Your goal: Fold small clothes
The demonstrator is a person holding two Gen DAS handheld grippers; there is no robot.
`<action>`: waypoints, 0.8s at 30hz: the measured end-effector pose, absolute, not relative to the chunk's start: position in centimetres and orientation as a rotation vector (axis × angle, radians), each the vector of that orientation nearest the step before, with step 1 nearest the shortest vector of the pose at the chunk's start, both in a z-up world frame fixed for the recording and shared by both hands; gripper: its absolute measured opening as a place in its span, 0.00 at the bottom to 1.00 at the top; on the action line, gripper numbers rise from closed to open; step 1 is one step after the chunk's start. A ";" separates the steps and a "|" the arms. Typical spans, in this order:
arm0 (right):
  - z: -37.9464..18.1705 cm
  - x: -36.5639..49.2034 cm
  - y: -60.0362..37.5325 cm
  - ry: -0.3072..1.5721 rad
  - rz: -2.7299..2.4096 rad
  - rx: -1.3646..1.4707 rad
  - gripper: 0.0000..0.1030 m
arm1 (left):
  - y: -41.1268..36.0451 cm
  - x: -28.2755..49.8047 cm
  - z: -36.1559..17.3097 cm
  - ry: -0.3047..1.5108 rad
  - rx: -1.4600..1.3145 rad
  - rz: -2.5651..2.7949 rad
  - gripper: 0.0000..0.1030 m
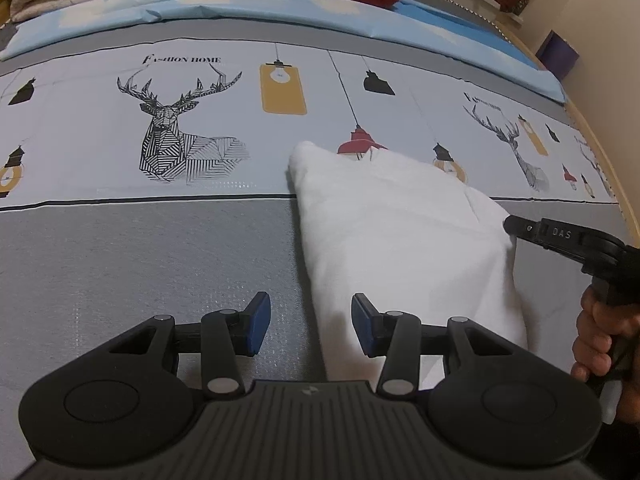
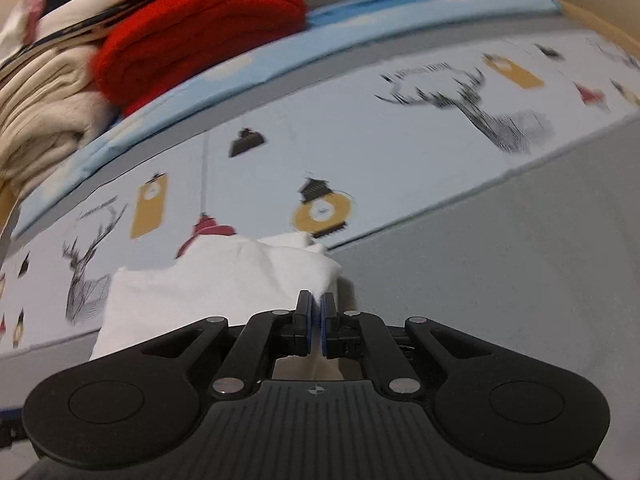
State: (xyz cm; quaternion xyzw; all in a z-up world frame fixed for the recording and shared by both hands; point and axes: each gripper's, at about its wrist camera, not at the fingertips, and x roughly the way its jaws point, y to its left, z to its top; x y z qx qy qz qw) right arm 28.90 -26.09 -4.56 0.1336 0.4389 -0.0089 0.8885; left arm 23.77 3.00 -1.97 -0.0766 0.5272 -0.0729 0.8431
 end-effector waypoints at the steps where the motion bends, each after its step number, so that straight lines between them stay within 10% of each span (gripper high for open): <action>1: -4.3 28.7 -25.8 0.903 -0.003 0.249 0.05 | 3.0 23.8 -2.0 1.115 -0.163 -0.152 0.48; 9: -3.6 27.3 -28.3 0.954 0.093 0.369 0.41 | 4.1 24.0 -1.7 1.101 -0.177 -0.128 0.48; 24: -5.5 23.0 -27.5 1.232 0.413 0.239 0.46 | 2.4 24.2 -2.6 1.121 -0.167 -0.126 0.52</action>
